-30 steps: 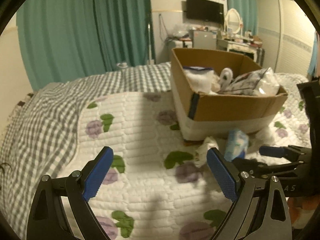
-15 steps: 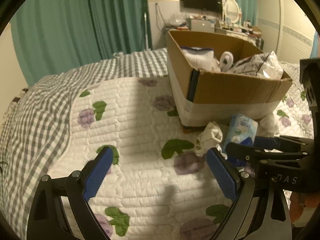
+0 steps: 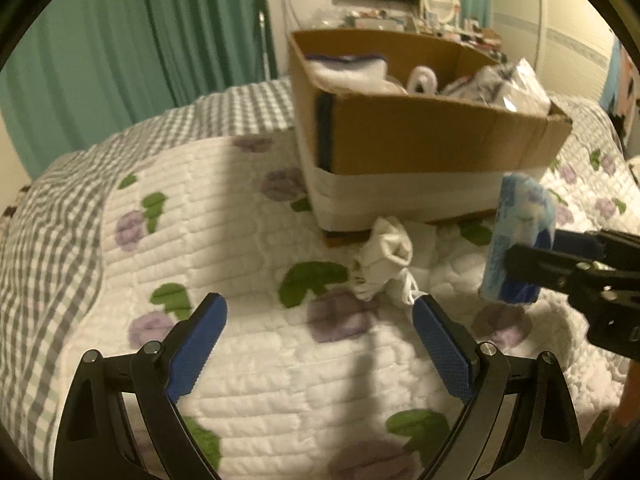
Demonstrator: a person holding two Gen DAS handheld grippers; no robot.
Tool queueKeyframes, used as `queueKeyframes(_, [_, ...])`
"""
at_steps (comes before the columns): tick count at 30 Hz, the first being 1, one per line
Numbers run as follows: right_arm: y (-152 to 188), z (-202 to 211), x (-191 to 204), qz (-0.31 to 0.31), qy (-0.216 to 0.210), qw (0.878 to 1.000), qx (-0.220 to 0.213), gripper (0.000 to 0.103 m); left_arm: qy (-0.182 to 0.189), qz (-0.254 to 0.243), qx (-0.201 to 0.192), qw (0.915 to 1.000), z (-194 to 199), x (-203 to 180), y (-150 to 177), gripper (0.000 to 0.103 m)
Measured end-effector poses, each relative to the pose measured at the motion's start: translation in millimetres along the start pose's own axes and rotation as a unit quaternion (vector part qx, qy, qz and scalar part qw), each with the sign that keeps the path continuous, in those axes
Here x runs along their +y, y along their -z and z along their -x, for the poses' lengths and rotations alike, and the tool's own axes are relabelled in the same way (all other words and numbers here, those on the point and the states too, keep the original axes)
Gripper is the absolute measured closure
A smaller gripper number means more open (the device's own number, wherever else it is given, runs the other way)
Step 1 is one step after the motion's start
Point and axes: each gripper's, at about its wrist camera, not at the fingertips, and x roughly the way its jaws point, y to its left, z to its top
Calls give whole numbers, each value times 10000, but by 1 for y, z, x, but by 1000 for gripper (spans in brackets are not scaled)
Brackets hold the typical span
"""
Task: Organize soft objects
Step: 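Grasp the white sock with the left tool while the right grasps the blue tissue pack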
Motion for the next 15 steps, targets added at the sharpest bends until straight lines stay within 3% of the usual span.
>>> queueKeyframes(3, [0,0,-8,-105,39,9999,20,56,-58,-119,70,9999,-11,-8,-2,11])
queueKeyframes(4, [0,0,-11,-128,50,9999,33,56,-52,-154,106,9998,-16,-9,-3,18])
queueKeyframes(7, [0,-3,-15,-151,83,9998,74,56,102,-140,181,9997,-26,-8,-3,25])
queueKeyframes(8, [1,-4,-15,-151,88,9998,82,56,234,-101,164,9995,-27,-7,-3,37])
queueKeyframes(11, [1,-7,-15,-139,112,9998,115,56,555,-81,122,9983,-25,-6,-3,60])
queueKeyframes(13, [2,-6,-16,-141,108,9998,126,56,668,-132,108,9976,-22,-9,-2,70])
queueKeyframes(15, [2,-7,-14,-130,113,9998,121,56,682,-226,76,9974,-19,-13,-1,71])
